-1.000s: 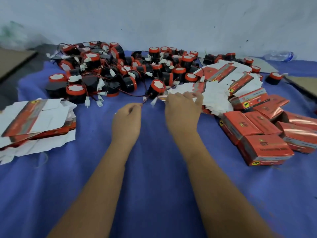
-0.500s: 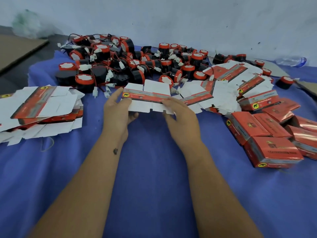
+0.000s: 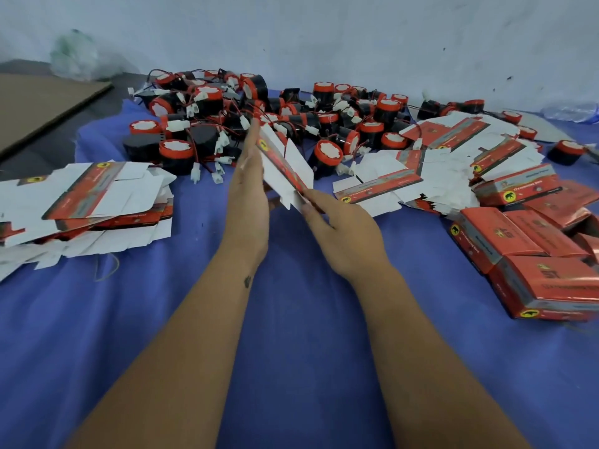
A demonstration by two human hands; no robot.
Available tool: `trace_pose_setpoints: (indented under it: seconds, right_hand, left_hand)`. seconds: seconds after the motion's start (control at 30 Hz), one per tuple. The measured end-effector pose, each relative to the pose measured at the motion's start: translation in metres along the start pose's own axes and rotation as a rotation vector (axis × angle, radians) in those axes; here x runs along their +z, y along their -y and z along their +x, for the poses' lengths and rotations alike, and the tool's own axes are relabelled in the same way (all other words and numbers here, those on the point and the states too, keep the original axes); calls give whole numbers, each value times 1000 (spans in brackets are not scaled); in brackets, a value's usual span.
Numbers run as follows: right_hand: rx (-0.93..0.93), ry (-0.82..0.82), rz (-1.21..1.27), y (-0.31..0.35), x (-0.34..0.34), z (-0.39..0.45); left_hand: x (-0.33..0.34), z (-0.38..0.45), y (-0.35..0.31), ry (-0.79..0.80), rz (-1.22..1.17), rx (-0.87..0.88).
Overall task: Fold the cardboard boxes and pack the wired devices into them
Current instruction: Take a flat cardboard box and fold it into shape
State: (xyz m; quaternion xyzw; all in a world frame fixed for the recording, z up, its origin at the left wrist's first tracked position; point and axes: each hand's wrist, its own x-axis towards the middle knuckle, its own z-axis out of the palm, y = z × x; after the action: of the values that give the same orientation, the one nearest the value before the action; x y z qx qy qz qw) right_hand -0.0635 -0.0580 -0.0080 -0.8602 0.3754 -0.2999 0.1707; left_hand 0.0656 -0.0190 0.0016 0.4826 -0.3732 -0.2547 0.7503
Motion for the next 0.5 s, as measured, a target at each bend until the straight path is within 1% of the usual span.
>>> trace_pose_setpoints:
  seconds: [0.1, 0.2, 0.23, 0.3, 0.37, 0.43, 0.5]
  right_hand:
    - [102, -54, 90, -4, 0, 3]
    - [249, -270, 285, -7, -4, 6]
    - [295, -348, 340, -7, -5, 7]
    - [390, -480, 478, -7, -9, 10]
    - [485, -586, 671, -8, -12, 12]
    - [523, -637, 821, -10, -15, 13]
    - [517, -630, 860, -11, -15, 13]
  left_hand:
    - [3, -6, 2, 59, 183, 140]
    - [5, -11, 1, 49, 415, 282]
    - [3, -11, 1, 84, 505, 331]
    - [2, -13, 3, 227, 704, 423]
    - [3, -16, 7, 329, 876, 460]
    - [4, -16, 8, 330, 910, 461]
    - [1, -13, 7, 317, 851, 479]
